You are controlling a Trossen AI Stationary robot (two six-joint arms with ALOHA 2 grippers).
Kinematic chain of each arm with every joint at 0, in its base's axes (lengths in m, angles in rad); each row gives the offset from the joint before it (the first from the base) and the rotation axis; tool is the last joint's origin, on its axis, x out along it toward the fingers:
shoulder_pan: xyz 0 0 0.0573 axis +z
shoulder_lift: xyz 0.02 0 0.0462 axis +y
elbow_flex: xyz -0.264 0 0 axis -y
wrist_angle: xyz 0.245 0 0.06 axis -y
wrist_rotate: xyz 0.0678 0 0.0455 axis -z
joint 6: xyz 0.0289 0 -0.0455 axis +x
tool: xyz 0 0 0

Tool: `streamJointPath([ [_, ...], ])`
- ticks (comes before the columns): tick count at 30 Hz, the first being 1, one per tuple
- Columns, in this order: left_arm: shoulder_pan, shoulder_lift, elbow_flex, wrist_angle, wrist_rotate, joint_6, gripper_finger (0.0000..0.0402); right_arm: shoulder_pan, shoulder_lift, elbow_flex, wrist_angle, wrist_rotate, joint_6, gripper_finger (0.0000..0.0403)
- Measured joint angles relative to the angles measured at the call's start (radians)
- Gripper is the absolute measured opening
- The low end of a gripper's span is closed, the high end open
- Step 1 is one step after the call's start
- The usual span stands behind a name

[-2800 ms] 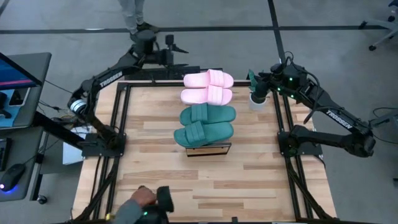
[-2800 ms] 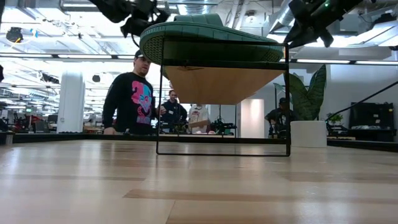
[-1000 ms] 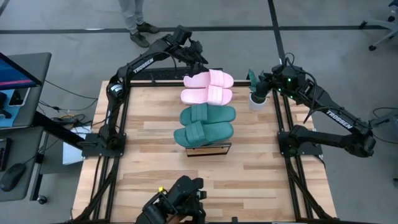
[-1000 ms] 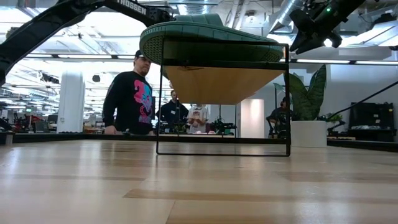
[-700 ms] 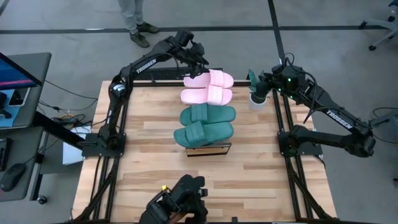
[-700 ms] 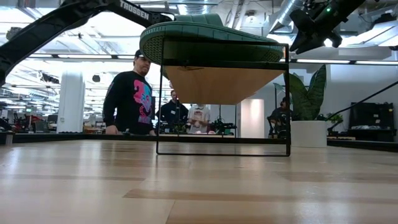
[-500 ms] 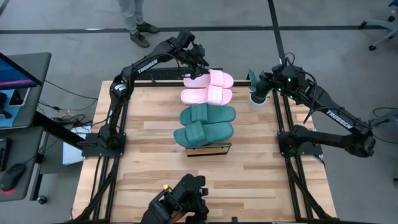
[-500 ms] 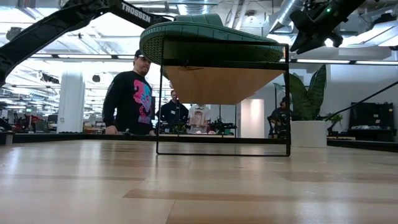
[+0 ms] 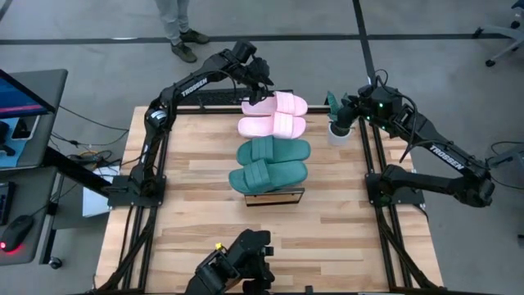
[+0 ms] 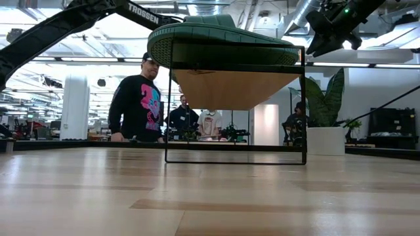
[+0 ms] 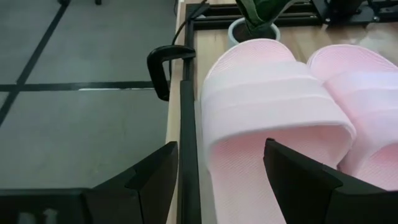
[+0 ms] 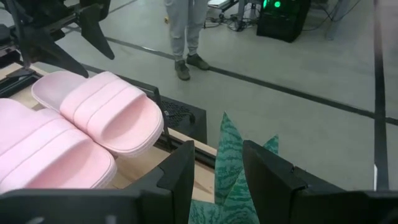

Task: Pick and place slides into the shelf
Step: Adjust the slides on the shelf

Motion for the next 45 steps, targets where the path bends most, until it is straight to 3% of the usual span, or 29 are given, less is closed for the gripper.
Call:
streamJointPath([
  [12, 0.0, 0.0, 0.009, 0.009, 0.02, -0.053, 0.0204, 0.0, 0.0, 0.0, 0.0, 0.0, 0.0, 0.0129],
  [21, -0.034, -0.001, 0.027, 0.015, -0.097, -0.16, 0.0202, 0.0, 0.0, 0.0, 0.0, 0.0, -0.002, 0.0129],
  [27, -0.054, -0.001, 0.026, 0.009, -0.097, -0.142, 0.0202, 0.0, 0.0, 0.0, -0.004, -0.001, -0.003, 0.0129],
  [31, -0.056, -0.001, 0.026, 0.0, -0.028, -0.097, 0.0202, 0.0, 0.0, 0.0, -0.025, -0.001, -0.001, 0.0129],
  [45, 0.0, -0.001, 0.026, -0.008, -0.081, -0.042, 0.0202, 0.0, 0.0, 0.0, -0.03, -0.001, -0.001, 0.0129],
])
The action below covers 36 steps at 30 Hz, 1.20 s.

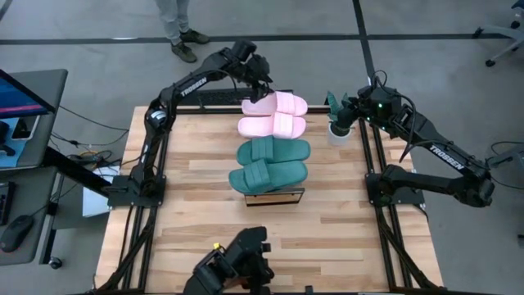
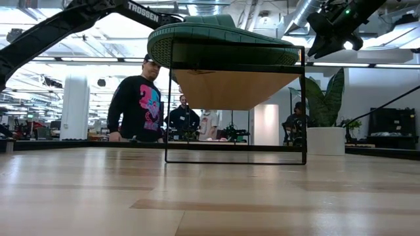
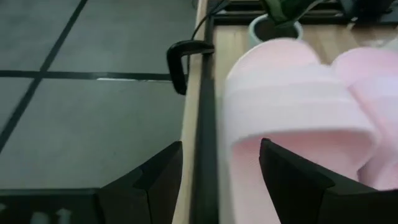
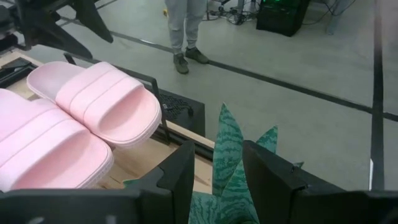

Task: Pick and place slides into the shelf
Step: Adjust the slides on the shelf

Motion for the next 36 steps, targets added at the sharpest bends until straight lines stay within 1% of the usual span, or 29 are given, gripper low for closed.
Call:
streamJointPath([
  [12, 0.001, 0.0, 0.0, -0.031, -0.009, 0.067, 0.0202, 0.0, 0.0, 0.0, 0.0, 0.0, 0.0, 0.0129],
  [23, -0.023, 0.0, -0.01, -0.057, -0.015, 0.128, 0.0202, 0.0, 0.0, 0.0, 0.0, 0.0, 0.001, 0.0129],
  [36, -0.029, 0.0, -0.026, 0.003, -0.009, 0.114, 0.0202, 0.0, 0.0, 0.0, 0.0, 0.0, 0.001, 0.0129],
])
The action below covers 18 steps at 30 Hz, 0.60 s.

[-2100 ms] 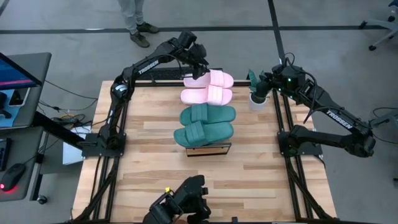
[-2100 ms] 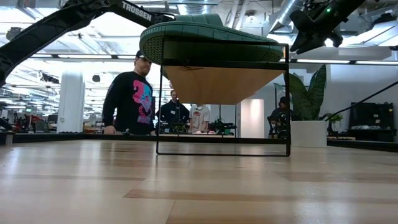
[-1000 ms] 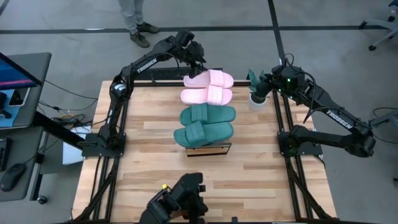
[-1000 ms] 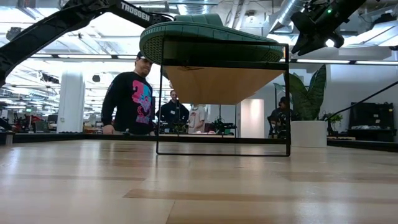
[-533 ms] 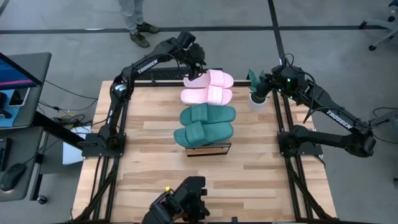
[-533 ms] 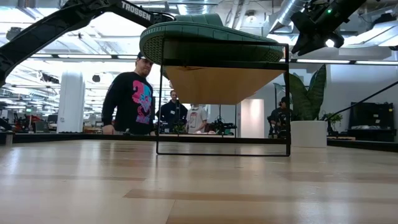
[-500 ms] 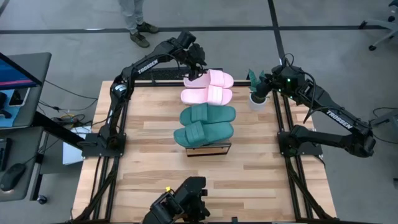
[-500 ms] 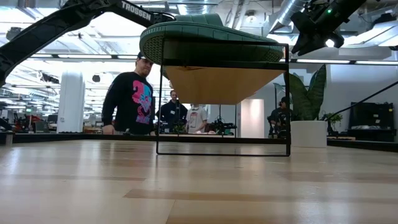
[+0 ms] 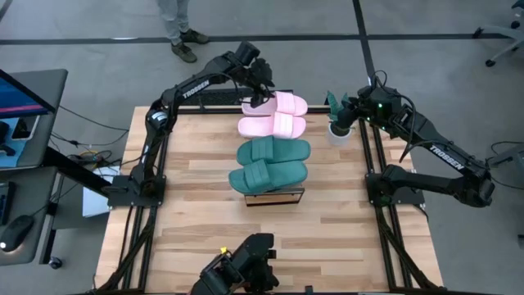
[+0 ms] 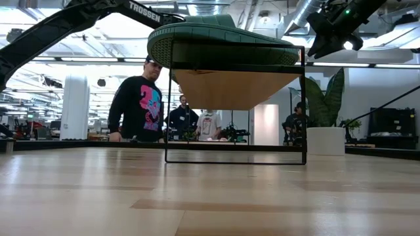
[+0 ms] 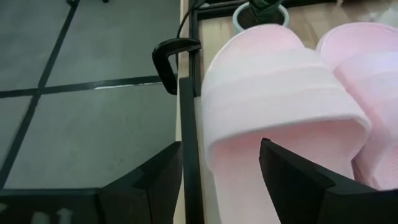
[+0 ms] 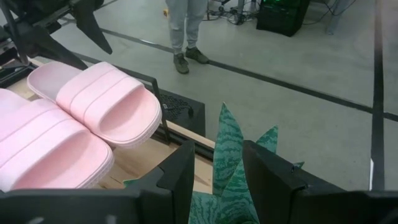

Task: Pick and place slides into the shelf
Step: Adjust the slides on the shelf

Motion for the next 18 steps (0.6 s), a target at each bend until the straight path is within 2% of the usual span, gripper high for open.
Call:
streamJointPath([
  [18, -0.012, 0.027, 0.0, 0.037, -0.006, -0.012, 0.0202, 0.0, 0.0, 0.0, 0.0, 0.0, 0.0, 0.0129],
])
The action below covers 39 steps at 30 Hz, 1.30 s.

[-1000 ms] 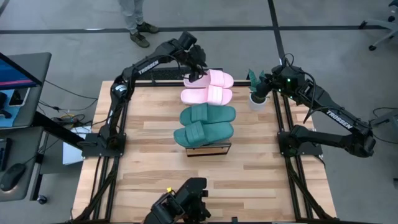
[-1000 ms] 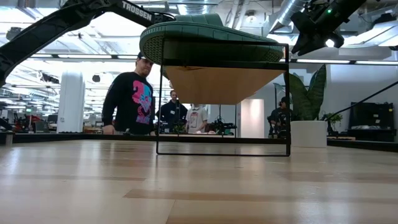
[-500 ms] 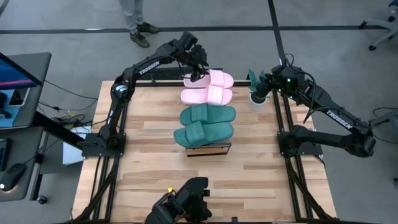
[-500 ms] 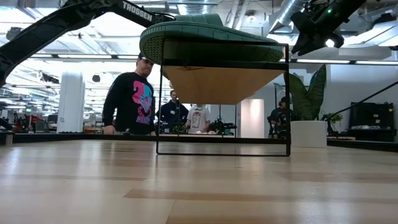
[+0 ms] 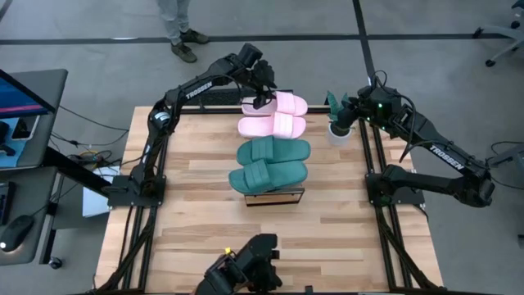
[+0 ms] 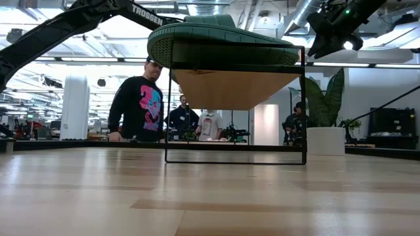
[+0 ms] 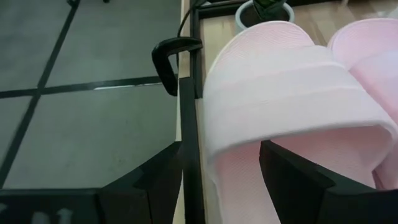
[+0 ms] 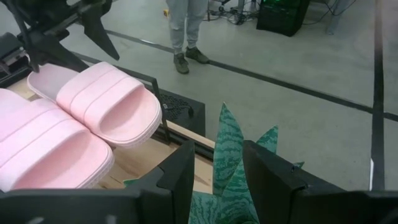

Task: Pick and place slides into the shelf
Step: Adjust the slides on the shelf

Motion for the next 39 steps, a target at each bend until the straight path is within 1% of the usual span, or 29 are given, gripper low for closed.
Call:
streamJointPath([
  [7, -0.003, 0.0, 0.0, 0.015, -0.005, 0.001, 0.0201, 0.0, 0.0, 0.0, 0.0, 0.0, 0.0, 0.0129],
  [11, -0.003, 0.0, 0.0, 0.016, -0.009, 0.001, 0.019, 0.0, 0.0, 0.0, 0.0, 0.0, 0.0, 0.0129],
  [16, -0.003, 0.0, 0.0, 0.016, -0.011, 0.001, 0.0151, 0.0, 0.0, 0.0, 0.0, 0.0, 0.0, 0.0129],
  [30, -0.003, 0.0, 0.0, 0.008, -0.005, 0.013, 0.001, 0.0, 0.0, 0.0, -0.001, 0.0, 0.002, 0.0129],
  [39, -0.003, 0.0, 0.001, 0.0, -0.006, 0.015, 0.0003, 0.0, 0.0, 0.0, -0.001, 0.0, 0.002, 0.0129],
])
